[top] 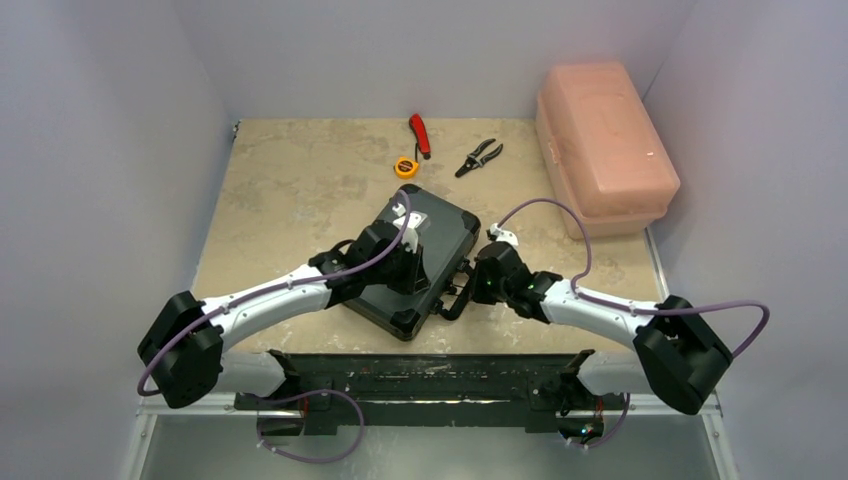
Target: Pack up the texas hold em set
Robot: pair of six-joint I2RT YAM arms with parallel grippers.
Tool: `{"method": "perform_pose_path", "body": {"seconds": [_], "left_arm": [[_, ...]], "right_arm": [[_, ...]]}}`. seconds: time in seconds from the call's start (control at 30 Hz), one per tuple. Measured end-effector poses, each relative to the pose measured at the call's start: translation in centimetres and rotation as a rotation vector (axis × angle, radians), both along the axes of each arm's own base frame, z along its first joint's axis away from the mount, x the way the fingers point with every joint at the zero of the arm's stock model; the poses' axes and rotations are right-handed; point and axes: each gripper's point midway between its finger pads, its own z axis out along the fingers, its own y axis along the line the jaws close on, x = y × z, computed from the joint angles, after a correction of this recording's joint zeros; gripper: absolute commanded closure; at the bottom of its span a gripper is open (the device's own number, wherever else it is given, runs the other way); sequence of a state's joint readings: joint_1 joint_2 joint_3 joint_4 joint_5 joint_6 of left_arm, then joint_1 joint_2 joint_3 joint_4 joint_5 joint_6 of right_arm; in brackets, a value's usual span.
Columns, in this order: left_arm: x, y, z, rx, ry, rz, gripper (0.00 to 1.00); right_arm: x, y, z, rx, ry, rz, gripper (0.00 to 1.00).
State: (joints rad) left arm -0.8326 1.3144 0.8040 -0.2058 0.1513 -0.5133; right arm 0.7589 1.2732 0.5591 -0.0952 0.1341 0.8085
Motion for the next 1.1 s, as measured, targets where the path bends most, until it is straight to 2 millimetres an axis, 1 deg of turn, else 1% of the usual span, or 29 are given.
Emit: {"method": "perform_pose_path", "body": {"seconds": [0.5,1.1], "left_arm": [[-0.1,0.1,-0.1,-0.026,-0.010,0.011,0.92],[-0.1,0.0,-0.1,-0.037,-0.008,0.017,0.93]], "right_arm": [[1.8,2.2,1.5,0.022,-0.016,0.029,1.00],[2.0,2.3,1.5,0.008,-0.021,0.047,1.00]]}}
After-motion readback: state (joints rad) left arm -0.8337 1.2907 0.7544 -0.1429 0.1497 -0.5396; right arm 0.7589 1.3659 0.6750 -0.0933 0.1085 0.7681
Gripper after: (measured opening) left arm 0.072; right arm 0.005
